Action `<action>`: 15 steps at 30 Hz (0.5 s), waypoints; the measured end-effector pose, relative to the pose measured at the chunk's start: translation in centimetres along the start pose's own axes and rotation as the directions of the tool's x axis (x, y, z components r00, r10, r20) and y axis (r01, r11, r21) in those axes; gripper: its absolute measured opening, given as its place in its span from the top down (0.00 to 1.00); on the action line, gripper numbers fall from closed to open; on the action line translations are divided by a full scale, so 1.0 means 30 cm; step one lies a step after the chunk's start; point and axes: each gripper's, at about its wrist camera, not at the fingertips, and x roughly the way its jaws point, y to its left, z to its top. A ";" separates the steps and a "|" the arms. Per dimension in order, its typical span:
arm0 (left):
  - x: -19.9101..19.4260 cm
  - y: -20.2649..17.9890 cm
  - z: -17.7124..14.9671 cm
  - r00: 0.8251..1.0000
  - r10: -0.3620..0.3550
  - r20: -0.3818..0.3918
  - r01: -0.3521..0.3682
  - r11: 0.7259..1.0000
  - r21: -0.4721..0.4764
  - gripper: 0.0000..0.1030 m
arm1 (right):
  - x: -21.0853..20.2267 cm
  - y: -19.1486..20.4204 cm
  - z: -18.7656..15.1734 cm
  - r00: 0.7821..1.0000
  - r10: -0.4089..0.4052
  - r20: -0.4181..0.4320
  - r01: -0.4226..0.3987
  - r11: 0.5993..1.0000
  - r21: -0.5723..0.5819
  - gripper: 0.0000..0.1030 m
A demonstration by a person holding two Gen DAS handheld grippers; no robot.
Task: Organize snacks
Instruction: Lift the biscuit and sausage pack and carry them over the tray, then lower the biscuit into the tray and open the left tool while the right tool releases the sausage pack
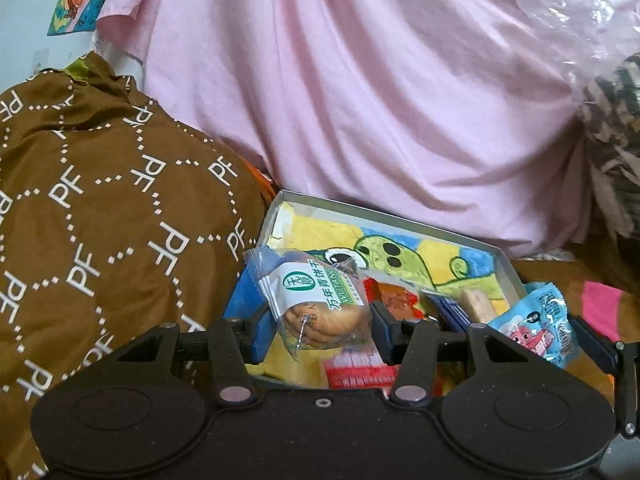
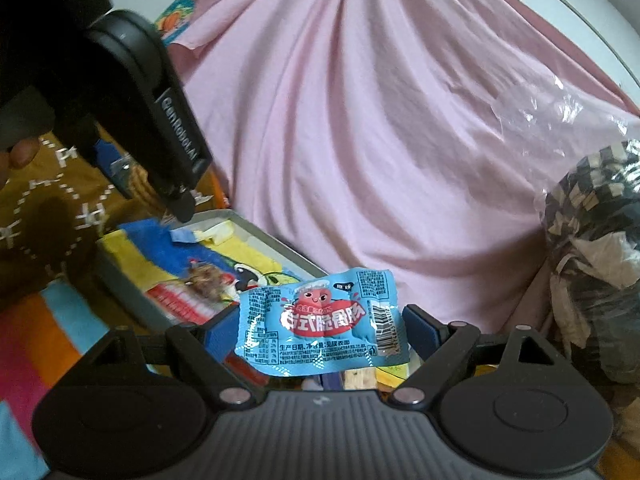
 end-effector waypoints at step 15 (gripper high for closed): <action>0.164 -0.012 -0.018 0.997 0.067 -0.042 -0.066 0.998 0.018 0.50 | 0.146 -0.025 -0.035 0.997 0.053 -0.051 -0.046 0.989 0.139 0.14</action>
